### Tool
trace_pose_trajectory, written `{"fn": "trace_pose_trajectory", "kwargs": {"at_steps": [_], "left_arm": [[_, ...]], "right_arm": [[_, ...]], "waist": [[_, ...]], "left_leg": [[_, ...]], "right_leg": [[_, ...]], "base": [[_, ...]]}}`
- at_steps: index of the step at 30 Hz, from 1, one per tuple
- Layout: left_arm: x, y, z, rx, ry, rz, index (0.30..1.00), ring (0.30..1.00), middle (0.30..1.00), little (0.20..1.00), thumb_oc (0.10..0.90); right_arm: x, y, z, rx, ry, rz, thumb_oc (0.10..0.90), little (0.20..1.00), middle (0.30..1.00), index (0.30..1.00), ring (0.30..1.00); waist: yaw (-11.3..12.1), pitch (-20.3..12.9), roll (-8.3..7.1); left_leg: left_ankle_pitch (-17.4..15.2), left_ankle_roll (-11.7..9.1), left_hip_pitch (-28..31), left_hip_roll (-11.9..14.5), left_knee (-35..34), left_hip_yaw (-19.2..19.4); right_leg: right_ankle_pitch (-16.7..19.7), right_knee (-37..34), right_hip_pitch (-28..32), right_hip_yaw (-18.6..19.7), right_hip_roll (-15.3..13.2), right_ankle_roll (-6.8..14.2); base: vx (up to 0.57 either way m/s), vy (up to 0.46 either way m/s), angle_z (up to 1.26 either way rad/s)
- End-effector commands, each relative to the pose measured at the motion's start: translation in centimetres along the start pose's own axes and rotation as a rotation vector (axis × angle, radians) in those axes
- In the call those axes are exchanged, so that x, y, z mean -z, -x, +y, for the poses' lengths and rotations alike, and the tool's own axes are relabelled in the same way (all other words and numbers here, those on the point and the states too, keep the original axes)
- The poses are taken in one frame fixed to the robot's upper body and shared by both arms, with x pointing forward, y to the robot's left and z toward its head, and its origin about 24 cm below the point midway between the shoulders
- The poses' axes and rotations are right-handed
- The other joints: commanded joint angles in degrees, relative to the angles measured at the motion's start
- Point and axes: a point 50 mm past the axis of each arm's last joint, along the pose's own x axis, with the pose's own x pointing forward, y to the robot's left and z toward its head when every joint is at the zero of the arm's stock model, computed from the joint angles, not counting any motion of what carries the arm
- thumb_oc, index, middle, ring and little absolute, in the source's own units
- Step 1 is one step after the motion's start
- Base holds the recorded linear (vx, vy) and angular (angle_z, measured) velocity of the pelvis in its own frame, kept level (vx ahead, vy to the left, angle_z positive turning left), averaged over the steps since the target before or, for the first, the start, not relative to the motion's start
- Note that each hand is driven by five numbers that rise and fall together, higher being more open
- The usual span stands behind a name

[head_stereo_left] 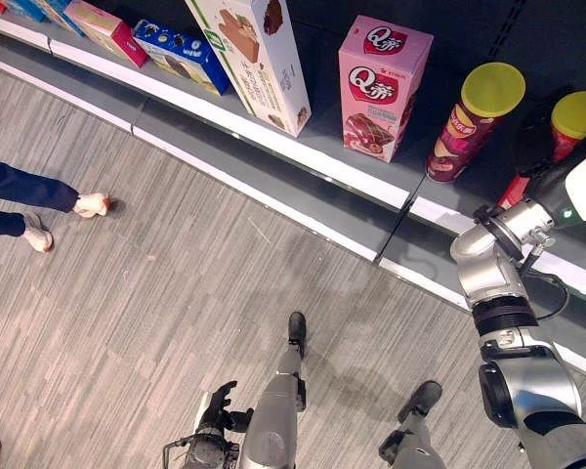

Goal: Put the goods on the table back onto the shelves and tidy them up.

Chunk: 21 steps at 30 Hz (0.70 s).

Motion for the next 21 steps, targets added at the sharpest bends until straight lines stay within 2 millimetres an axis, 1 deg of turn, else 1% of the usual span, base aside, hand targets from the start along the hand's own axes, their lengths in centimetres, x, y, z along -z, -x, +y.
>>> {"fn": "trace_pose_trajectory", "kwargs": {"at_steps": [1, 3, 4, 5, 6, 7, 8, 9, 11, 12, 14, 16, 17, 20, 21], "left_arm": [[-0.8, 0.3, -2.0, 0.08, -0.074, -0.068, 0.9, 0.9, 0.9, 0.9, 0.8], [-0.9, 0.3, -2.0, 0.08, -0.084, -0.072, 0.9, 0.9, 0.9, 0.9, 0.8], [-1.1, 0.3, -2.1, 0.083, -0.098, -0.083, 0.9, 0.9, 0.9, 0.9, 0.8], [-1.2, 0.3, -2.1, 0.083, -0.108, -0.091, 0.9, 0.9, 0.9, 0.9, 0.8], [-1.4, 0.2, -2.1, 0.084, -0.113, -0.099, 0.9, 0.9, 0.9, 0.9, 0.8], [-1.7, 0.3, -2.3, 0.088, -0.119, -0.12, 0.9, 0.9, 0.9, 0.9, 0.8], [-1.9, 0.2, -2.2, 0.083, -0.115, -0.127, 0.9, 0.9, 0.9, 0.9, 0.8], [-2.2, 0.2, -2.1, 0.073, -0.117, -0.14, 0.9, 0.9, 0.9, 0.9, 0.8], [-2.4, 0.2, -2.0, 0.064, -0.125, -0.156, 0.9, 0.9, 0.9, 0.9, 0.8], [-2.5, 0.2, -1.7, 0.052, -0.133, -0.169, 0.9, 0.9, 0.9, 0.9, 0.8], [-2.9, 0.1, -1.2, 0.026, -0.146, -0.191, 0.9, 0.9, 0.9, 0.9, 0.8], [-3.8, 0.0, -0.9, 0.014, -0.177, -0.239, 0.9, 0.9, 0.9, 0.9, 0.8], [-4.4, -0.1, -0.8, 0.01, -0.201, -0.272, 0.9, 0.9, 0.9, 0.9, 0.8], [-5.6, 0.0, -0.6, -0.013, -0.231, -0.339, 0.9, 0.9, 0.9, 0.9, 0.8], [-5.8, 0.0, -0.4, -0.022, -0.234, -0.356, 0.9, 0.9, 0.9, 0.9, 0.8]], "right_arm": [[-2.2, -3.2, -1.3, 0.171, -0.139, -0.039, 0.4, 0.3, 0.3, 0.3, 0.3], [-2.4, -3.2, -1.5, 0.181, -0.167, -0.032, 0.4, 0.3, 0.3, 0.3, 0.3], [-2.7, -3.2, -1.7, 0.194, -0.195, -0.031, 0.4, 0.3, 0.3, 0.3, 0.3], [-2.7, -3.2, -1.9, 0.2, -0.199, -0.034, 0.4, 0.3, 0.3, 0.3, 0.3], [-2.8, -3.1, -1.9, 0.202, -0.202, -0.04, 0.4, 0.3, 0.3, 0.3, 0.3], [-3.0, -3.2, -2.1, 0.211, -0.202, -0.055, 0.4, 0.3, 0.3, 0.3, 0.3], [-3.1, -3.2, -2.2, 0.212, -0.206, -0.058, 0.4, 0.3, 0.3, 0.3, 0.3], [-3.3, -3.4, -2.4, 0.223, -0.208, -0.076, 0.4, 0.3, 0.3, 0.3, 0.3], [-3.5, -3.5, -2.6, 0.234, -0.211, -0.096, 0.4, 0.3, 0.3, 0.3, 0.3], [-3.9, -3.6, -2.9, 0.248, -0.222, -0.118, 0.4, 0.3, 0.3, 0.3, 0.3], [-4.7, -3.9, -3.5, 0.275, -0.26, -0.152, 0.4, 0.3, 0.3, 0.3, 0.3], [-5.7, -4.5, -4.3, 0.322, -0.294, -0.199, 0.4, 0.3, 0.3, 0.3, 0.3], [-6.7, -4.6, -4.7, 0.338, -0.327, -0.229, 0.4, 0.3, 0.3, 0.3, 0.3], [-8.3, -4.9, -5.8, 0.386, -0.379, -0.301, 0.4, 0.3, 0.3, 0.3, 0.3], [-8.5, -4.9, -5.9, 0.395, -0.381, -0.311, 0.4, 0.3, 0.3, 0.3, 0.3]], "waist": [[0.0, -2.6, 1.52], [-0.1, -2.4, 1.63], [-0.4, -2.1, 1.93], [-0.5, -1.6, 2.14], [-0.6, -2.0, 2.11], [-0.7, -1.5, 2.49], [-0.8, -1.4, 2.59], [-0.8, -1.6, 2.54], [-0.9, -1.5, 2.62], [-1.0, -1.1, 2.75], [-1.1, -1.2, 2.68], [-1.0, -0.9, 2.67], [-1.0, -0.7, 2.75], [-1.0, 0.2, 3.31], [-0.9, 0.3, 3.52]], "left_leg": [[-7.7, -0.7, -3.8, -0.1, 5.1, -2.9], [-7.8, -0.7, -4.0, -0.1, 5.1, -2.9], [-7.8, -0.6, -4.1, -0.3, 5.2, -2.9], [-6.9, -0.2, -4.8, -0.4, 5.6, -2.3], [-7.9, -0.6, -4.4, -0.4, 5.3, -2.8], [-6.9, -0.1, -5.1, -0.6, 5.6, -2.2], [-6.9, -0.1, -5.2, -0.6, 5.6, -2.1], [-7.8, -0.6, -4.8, -0.6, 5.2, -2.7], [-7.8, -0.5, -4.8, -0.7, 5.2, -2.6], [-6.9, -0.1, -5.3, -0.7, 5.5, -1.9], [-6.8, -0.1, -5.5, -0.8, 5.6, -2.0], [-6.8, -0.2, -5.9, -1.0, 5.8, -2.1], [-6.8, -0.2, -6.4, -1.2, 6.0, -2.0], [-6.4, -0.2, -8.3, -1.7, 6.0, -1.7], [-6.4, -0.2, -8.7, -1.9, 6.0, -1.7]], "right_leg": [[-5.6, 4.1, -2.4, 2.2, -1.8, -0.8], [-5.6, 4.2, -2.6, 2.4, -1.8, -0.8], [-5.5, 4.3, -3.0, 2.5, -1.9, -0.8], [-4.6, 4.5, -3.6, 2.0, -2.1, -1.2], [-5.4, 4.3, -3.4, 2.7, -2.0, -0.7], [-4.4, 4.5, -4.1, 2.2, -2.3, -1.1], [-4.4, 4.6, -4.2, 2.3, -2.4, -1.0], [-5.2, 4.4, -3.9, 3.0, -2.3, -0.6], [-5.3, 4.5, -4.1, 3.2, -2.3, -0.6], [-4.4, 4.7, -4.5, 2.5, -2.6, -1.0], [-4.2, 4.7, -4.7, 2.5, -2.6, -0.9], [-4.1, 4.9, -5.3, 2.6, -2.8, -0.9], [-4.0, 5.0, -5.9, 2.8, -2.9, -0.9], [-3.3, 5.3, -8.3, 3.4, -3.6, -0.6], [-3.3, 5.4, -8.6, 3.5, -3.7, -0.6]], "base": [[0.0, -0.007, -0.06], [0.03, -0.016, -0.04], [-0.09, 0.018, -0.09], [-0.02, -0.002, -0.17], [-0.1, 0.021, -0.13], [-0.02, 0.005, -0.07], [0.0, 0.0, 0.0], [0.06, -0.027, -0.02], [-0.01, -0.008, 0.01], [-0.08, 0.009, 0.03], [-0.04, 0.004, 0.01], [-0.03, -0.022, 0.03], [-0.05, -0.013, 0.01], [-0.06, 0.003, -0.02], [0.0, 0.0, 0.0]]}}
